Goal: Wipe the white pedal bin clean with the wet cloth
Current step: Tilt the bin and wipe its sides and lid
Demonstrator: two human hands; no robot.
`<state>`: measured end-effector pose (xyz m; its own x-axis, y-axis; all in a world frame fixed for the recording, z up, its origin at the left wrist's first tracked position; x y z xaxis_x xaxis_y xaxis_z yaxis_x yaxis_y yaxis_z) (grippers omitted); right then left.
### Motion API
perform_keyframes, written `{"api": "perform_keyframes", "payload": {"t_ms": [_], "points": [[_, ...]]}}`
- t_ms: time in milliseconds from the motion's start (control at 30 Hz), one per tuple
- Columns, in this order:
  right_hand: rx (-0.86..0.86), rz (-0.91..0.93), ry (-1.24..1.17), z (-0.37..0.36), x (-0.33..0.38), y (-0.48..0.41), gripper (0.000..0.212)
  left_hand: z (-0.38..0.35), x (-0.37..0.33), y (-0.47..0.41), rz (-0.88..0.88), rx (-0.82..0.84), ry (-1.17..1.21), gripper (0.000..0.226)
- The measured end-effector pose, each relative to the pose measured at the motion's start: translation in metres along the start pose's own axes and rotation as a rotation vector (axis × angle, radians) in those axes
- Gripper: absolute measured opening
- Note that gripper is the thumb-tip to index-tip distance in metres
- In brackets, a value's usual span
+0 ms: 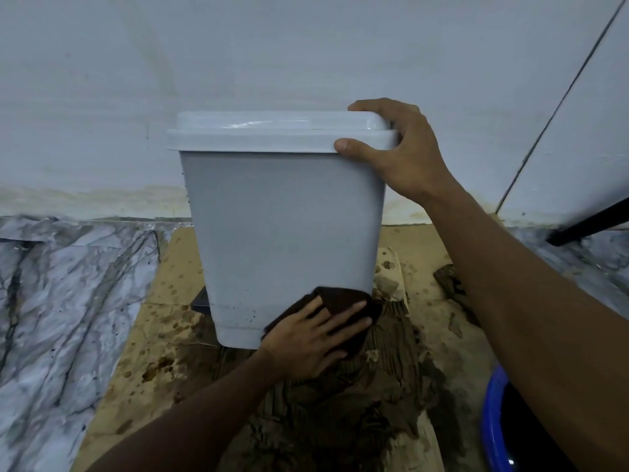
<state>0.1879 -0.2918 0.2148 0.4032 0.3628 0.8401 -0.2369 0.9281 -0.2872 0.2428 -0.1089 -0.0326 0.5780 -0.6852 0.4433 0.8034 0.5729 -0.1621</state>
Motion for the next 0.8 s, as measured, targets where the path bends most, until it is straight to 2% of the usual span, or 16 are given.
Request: {"api": "perform_keyframes", "payload": {"t_ms": [100, 300, 367, 433, 633, 733, 800], "points": [[-0.005, -0.007, 0.000, -0.001, 0.000, -0.001, 0.053, 0.015, 0.028, 0.008, 0.026, -0.035, 0.040, 0.074], [-0.001, 0.001, -0.009, -0.002, 0.000, -0.002, 0.055, 0.076, 0.140, 0.042, 0.566, -0.255, -0.048, 0.084], [-0.001, 0.008, -0.003, -0.003, 0.001, -0.002, 0.056, 0.079, 0.147, 0.049, 0.645, -0.276, -0.064, 0.085], [-0.002, 0.006, -0.004, -0.004, 0.000, -0.003, 0.055, 0.064, 0.132, 0.055, 0.590, -0.236, -0.062, 0.085], [0.003, 0.006, 0.000, -0.003, -0.002, -0.006, 0.053, -0.007, 0.029, 0.078, 0.118, 0.020, -0.025, 0.076], [-0.001, -0.003, -0.001, 0.000, -0.005, -0.006, 0.052, 0.005, 0.043, 0.073, 0.044, 0.000, -0.025, 0.074], [-0.011, -0.009, -0.001, 0.001, -0.006, -0.006, 0.051, 0.020, 0.071, 0.070, 0.112, -0.049, 0.004, 0.077]]}}
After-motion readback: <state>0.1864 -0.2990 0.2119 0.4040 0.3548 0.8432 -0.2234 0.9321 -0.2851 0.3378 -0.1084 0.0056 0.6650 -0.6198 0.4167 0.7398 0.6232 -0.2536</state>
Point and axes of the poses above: each hand's wrist, its own y-axis away from the middle knuckle, its own z-axis out of the back of the hand, x = y × z, the point moved 9 cm from there along -y, towards the middle knuckle, and after that the axes turned 15 degrees about -z, right-handed, at the moved point
